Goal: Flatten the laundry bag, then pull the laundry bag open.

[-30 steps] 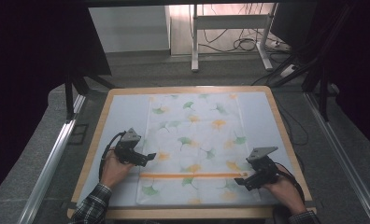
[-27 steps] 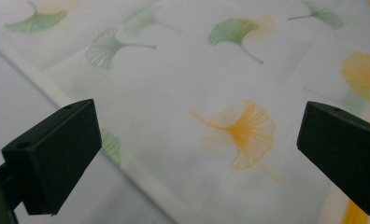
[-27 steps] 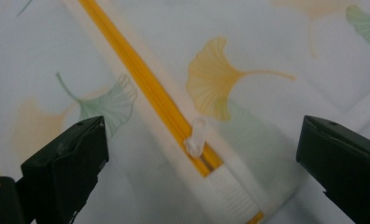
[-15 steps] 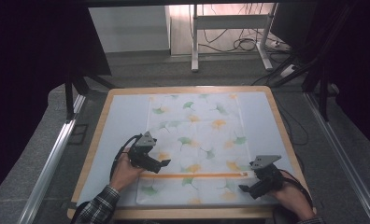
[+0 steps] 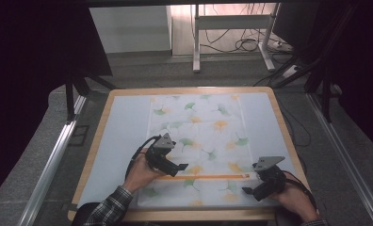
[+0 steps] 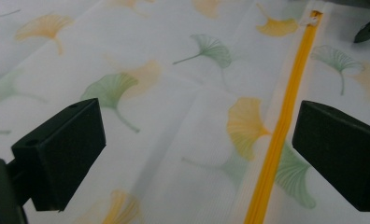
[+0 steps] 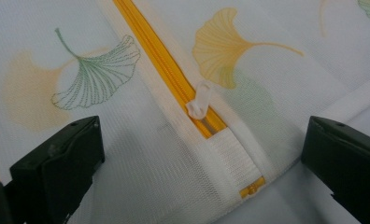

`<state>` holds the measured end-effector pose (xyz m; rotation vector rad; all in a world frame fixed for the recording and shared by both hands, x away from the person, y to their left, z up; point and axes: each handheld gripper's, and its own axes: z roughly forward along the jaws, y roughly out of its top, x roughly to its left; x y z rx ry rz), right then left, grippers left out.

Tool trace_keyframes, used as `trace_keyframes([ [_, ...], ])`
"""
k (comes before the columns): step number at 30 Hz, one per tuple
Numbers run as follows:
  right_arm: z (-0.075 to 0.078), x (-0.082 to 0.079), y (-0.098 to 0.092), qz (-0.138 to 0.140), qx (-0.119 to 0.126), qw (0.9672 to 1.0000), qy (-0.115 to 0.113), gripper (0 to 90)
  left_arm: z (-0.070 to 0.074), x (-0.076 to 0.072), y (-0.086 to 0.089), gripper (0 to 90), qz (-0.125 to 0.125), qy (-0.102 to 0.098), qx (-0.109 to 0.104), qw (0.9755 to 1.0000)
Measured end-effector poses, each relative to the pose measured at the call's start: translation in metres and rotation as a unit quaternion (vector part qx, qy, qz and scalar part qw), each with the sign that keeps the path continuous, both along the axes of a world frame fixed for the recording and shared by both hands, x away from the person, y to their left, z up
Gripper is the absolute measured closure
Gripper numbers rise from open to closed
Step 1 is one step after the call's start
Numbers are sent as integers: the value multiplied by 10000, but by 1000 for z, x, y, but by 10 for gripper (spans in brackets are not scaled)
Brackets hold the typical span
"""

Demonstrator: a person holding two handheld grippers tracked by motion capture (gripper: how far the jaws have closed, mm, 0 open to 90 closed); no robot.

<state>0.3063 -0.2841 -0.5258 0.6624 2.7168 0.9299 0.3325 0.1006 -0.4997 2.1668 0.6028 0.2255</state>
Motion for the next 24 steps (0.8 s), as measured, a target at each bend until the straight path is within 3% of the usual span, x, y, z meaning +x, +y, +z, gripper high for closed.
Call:
trace_keyframes([
  [14, 2, -2, 4, 100, 15, 9999, -109, 0, -2, 3, -48, 59, -437, 111, 64, 9990],
  [16, 3, -2, 4, 102, -37, 9997, -198, 0, -2, 3, -56, 80, -545, 116, 102, 9984],
  [18, 2, 0, 3, 131, 198, 9997, 0, 1, -1, 3, -70, 88, -714, 82, 221, 9972],
  [24, -1, 0, 5, 213, 130, 9997, -36, 1, -2, 4, -96, 188, -1026, 65, 274, 9943],
])
